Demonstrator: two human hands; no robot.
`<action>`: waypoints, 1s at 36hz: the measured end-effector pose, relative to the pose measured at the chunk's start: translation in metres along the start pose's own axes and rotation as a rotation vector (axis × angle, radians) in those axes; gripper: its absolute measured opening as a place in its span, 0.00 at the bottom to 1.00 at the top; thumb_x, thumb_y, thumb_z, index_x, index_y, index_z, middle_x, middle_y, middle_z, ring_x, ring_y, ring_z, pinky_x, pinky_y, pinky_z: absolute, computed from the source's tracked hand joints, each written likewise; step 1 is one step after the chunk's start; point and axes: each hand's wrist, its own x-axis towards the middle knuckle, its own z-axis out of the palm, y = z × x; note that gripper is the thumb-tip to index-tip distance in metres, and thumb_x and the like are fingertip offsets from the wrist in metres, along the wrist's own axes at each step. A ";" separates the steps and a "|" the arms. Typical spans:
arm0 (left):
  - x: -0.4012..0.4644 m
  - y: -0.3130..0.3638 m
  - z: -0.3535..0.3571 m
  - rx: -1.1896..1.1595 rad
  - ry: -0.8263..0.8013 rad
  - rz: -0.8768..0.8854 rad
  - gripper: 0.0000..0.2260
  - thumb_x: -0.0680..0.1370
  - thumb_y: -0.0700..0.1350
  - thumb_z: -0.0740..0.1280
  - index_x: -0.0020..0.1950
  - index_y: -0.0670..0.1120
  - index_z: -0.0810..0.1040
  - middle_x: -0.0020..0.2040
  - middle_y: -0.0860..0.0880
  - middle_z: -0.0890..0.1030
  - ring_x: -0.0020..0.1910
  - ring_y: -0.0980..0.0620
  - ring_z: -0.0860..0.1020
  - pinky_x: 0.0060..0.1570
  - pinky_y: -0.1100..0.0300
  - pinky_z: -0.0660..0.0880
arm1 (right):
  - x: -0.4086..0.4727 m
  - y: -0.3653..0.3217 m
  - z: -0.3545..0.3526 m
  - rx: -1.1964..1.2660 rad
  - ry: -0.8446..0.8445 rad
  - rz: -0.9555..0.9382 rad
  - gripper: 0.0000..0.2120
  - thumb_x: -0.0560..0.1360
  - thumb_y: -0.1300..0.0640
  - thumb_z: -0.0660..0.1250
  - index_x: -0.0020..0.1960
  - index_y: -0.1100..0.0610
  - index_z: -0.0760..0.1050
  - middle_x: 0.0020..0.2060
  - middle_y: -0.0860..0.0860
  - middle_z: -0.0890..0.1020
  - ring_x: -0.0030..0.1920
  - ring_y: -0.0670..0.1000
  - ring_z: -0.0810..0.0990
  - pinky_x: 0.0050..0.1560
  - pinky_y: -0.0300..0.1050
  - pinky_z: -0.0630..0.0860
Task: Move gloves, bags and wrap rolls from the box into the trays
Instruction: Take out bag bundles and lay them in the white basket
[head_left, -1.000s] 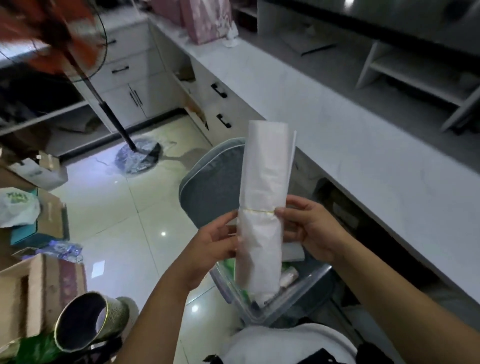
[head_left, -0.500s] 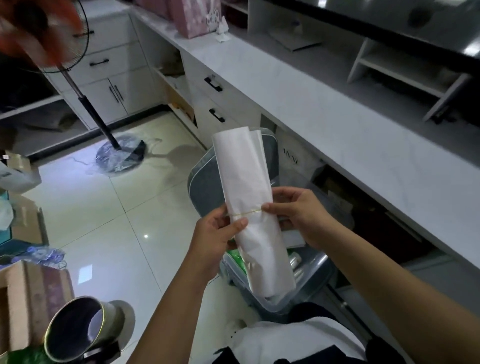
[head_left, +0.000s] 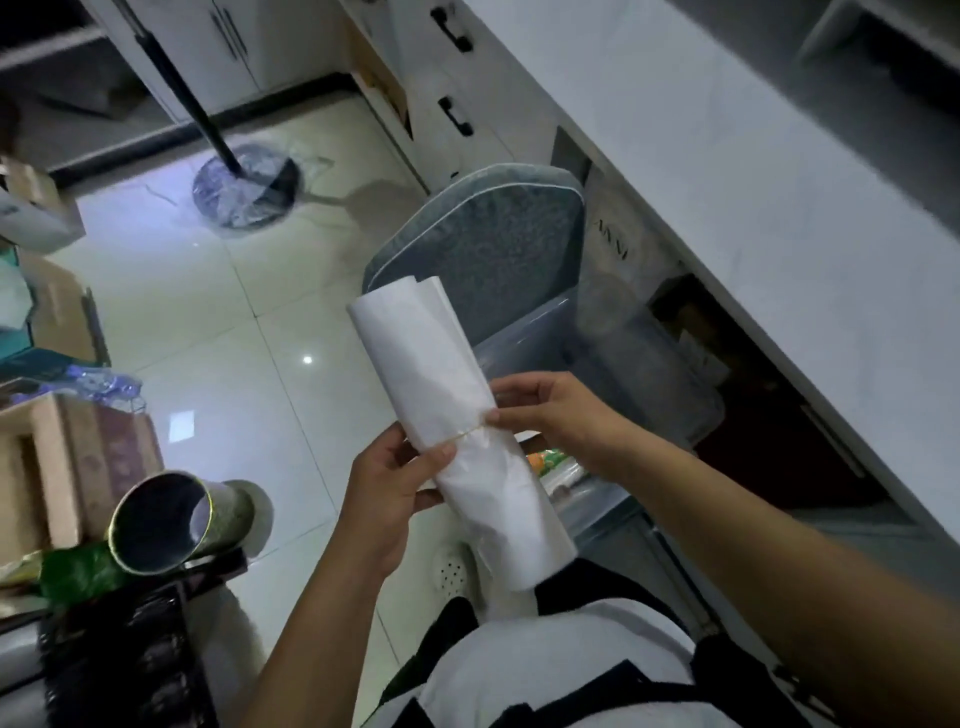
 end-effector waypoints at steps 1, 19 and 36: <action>0.000 -0.004 0.000 -0.002 0.033 -0.011 0.16 0.71 0.43 0.76 0.58 0.49 0.82 0.54 0.47 0.86 0.51 0.47 0.84 0.41 0.54 0.81 | 0.005 0.006 -0.005 0.005 0.003 0.027 0.12 0.74 0.62 0.73 0.56 0.57 0.83 0.51 0.57 0.86 0.49 0.55 0.85 0.48 0.49 0.83; 0.057 -0.116 0.022 -0.293 0.493 -0.186 0.12 0.71 0.40 0.72 0.54 0.45 0.83 0.46 0.48 0.86 0.45 0.53 0.84 0.38 0.57 0.81 | 0.223 0.211 -0.152 -0.991 0.108 0.456 0.28 0.72 0.56 0.74 0.70 0.62 0.71 0.64 0.64 0.77 0.63 0.62 0.77 0.61 0.51 0.73; 0.088 -0.145 0.040 -0.359 0.545 -0.196 0.12 0.70 0.40 0.71 0.51 0.50 0.85 0.51 0.48 0.86 0.48 0.51 0.84 0.45 0.51 0.82 | 0.313 0.257 -0.153 -1.269 -0.116 0.336 0.21 0.75 0.57 0.69 0.66 0.61 0.74 0.61 0.63 0.77 0.61 0.64 0.76 0.63 0.55 0.73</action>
